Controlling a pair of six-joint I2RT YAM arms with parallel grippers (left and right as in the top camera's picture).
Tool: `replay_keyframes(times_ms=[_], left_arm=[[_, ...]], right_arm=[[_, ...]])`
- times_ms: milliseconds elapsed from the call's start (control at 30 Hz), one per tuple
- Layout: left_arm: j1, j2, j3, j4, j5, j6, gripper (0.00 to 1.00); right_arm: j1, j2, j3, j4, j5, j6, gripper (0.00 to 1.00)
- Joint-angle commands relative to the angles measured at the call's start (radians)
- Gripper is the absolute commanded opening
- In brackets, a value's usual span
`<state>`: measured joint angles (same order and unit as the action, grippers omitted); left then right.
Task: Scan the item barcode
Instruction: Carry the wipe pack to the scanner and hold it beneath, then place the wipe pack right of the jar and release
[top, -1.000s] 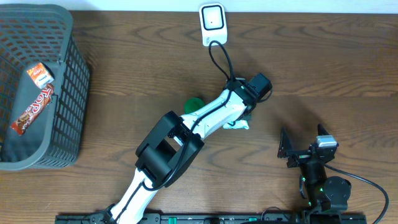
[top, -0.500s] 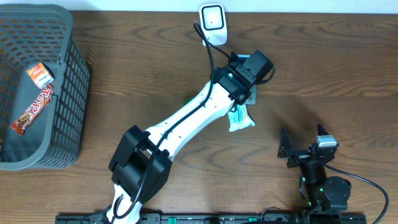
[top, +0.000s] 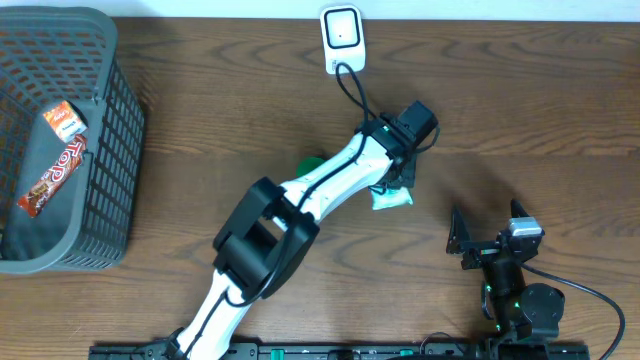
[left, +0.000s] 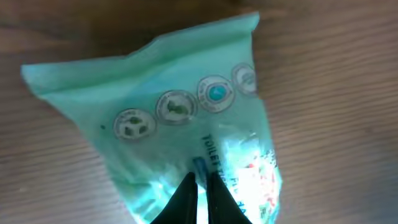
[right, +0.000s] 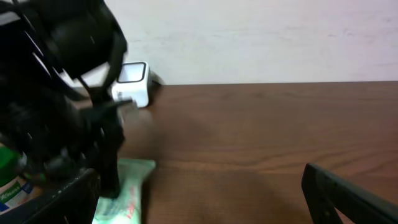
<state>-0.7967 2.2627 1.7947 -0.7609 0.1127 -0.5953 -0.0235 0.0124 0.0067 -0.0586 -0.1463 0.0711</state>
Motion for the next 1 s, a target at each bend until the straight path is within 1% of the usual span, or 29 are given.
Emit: replay_keyframes(times_ms=[0, 167, 267, 400, 500, 533, 633, 700, 733, 833, 900, 967], left_arm=[[0.002, 0.056, -0.007, -0.008, 0.055, -0.005, 0.08], [0.002, 0.068, -0.006, -0.008, 0.055, 0.002, 0.08], [0.008, 0.047, 0.002, -0.022, 0.051, 0.035, 0.08], [0.031, -0.016, 0.034, -0.077, 0.024, 0.042, 0.08], [0.058, -0.100, 0.062, -0.119, 0.011, 0.050, 0.08], [0.068, -0.131, 0.066, -0.125, 0.007, 0.059, 0.11], [0.101, -0.239, 0.067, -0.128, 0.007, 0.095, 0.40], [0.131, -0.323, 0.067, -0.143, 0.007, 0.121, 0.64], [0.146, -0.361, 0.067, -0.152, 0.006, 0.135, 0.71], [0.216, -0.490, 0.067, -0.187, 0.006, 0.189, 0.86], [0.285, -0.574, 0.067, -0.213, -0.019, 0.195, 0.88], [0.365, -0.649, 0.067, -0.240, -0.058, 0.196, 0.88]], right_arm=[[0.011, -0.004, -0.001, -0.003, -0.009, 0.010, 0.99], [0.011, -0.004, -0.001, -0.003, -0.010, 0.010, 0.99], [0.011, -0.004, -0.001, -0.003, -0.009, 0.010, 0.99], [0.011, -0.004, -0.001, -0.003, -0.009, 0.010, 0.99], [0.011, -0.004, -0.001, -0.003, -0.010, 0.010, 0.99], [0.011, -0.004, -0.001, -0.003, -0.010, 0.010, 0.99], [0.011, -0.004, -0.001, -0.003, -0.009, 0.010, 0.99], [0.011, -0.004, -0.001, -0.003, -0.009, 0.010, 0.99], [0.011, -0.004, -0.001, -0.003, -0.010, 0.010, 0.99], [0.011, -0.004, -0.001, -0.003, -0.009, 0.010, 0.99], [0.011, -0.004, -0.001, -0.003, -0.010, 0.010, 0.99], [0.011, -0.004, -0.001, -0.003, -0.010, 0.010, 0.99]])
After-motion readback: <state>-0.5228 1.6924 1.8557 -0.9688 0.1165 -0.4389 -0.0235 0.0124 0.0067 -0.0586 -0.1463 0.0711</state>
